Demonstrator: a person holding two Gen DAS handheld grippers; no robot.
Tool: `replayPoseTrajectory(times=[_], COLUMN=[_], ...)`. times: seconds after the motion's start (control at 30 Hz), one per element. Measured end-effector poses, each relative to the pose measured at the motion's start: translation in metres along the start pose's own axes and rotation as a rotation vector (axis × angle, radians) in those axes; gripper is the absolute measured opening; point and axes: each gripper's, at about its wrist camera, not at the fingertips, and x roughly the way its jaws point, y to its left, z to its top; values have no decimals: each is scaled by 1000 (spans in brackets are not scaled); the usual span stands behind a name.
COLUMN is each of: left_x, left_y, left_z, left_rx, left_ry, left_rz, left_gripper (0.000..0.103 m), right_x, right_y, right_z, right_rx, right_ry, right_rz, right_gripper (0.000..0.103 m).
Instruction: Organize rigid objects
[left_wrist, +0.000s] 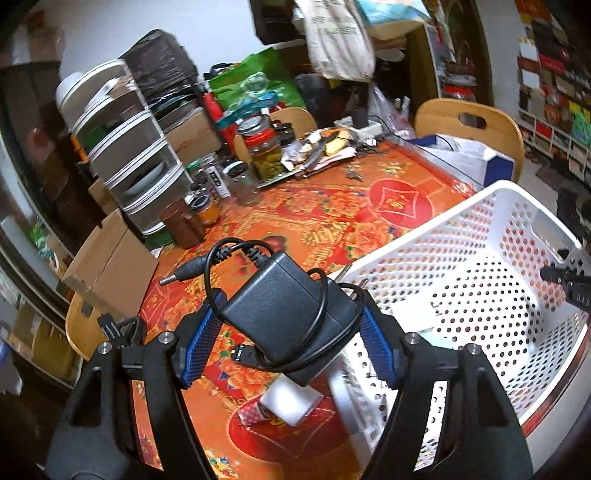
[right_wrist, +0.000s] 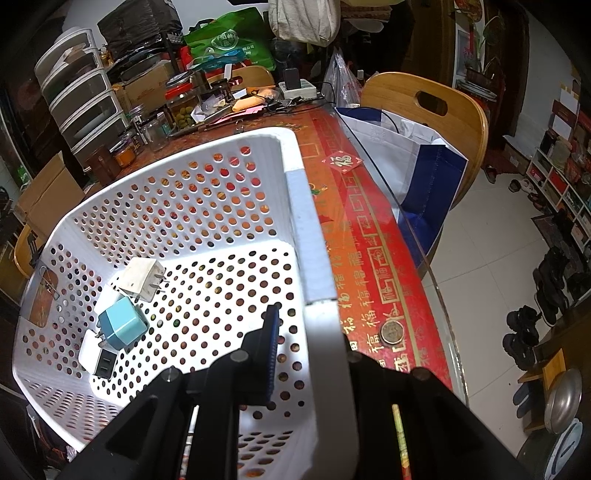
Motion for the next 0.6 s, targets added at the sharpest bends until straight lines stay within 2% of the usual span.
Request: replayPoseTrajectory(times=[0.13,0.23,0.33,0.47,0.6], left_x=[4,19,42,73,94], left_y=[-24,-43,-69,-105,-121], left_z=[-1,-1,-1,-6,-11], left_rx=[45,102,183,305,343], left_ry=[16,60,151,280,362], left_rz=[0,-8,-63,-100,-141], left_gripper=[69,69,69,69,69], right_x=[0,0,0,0,0], right_y=[-1,-1,-2,-2,-2], right_z=[0,1,1,1,0], right_rx=[-4,-4,-4,-3,-5], right_ry=[-1,-2,0,-4,-3], right_rz=[5,8,7,11,10], right_gripper=[18,19,19,19,19])
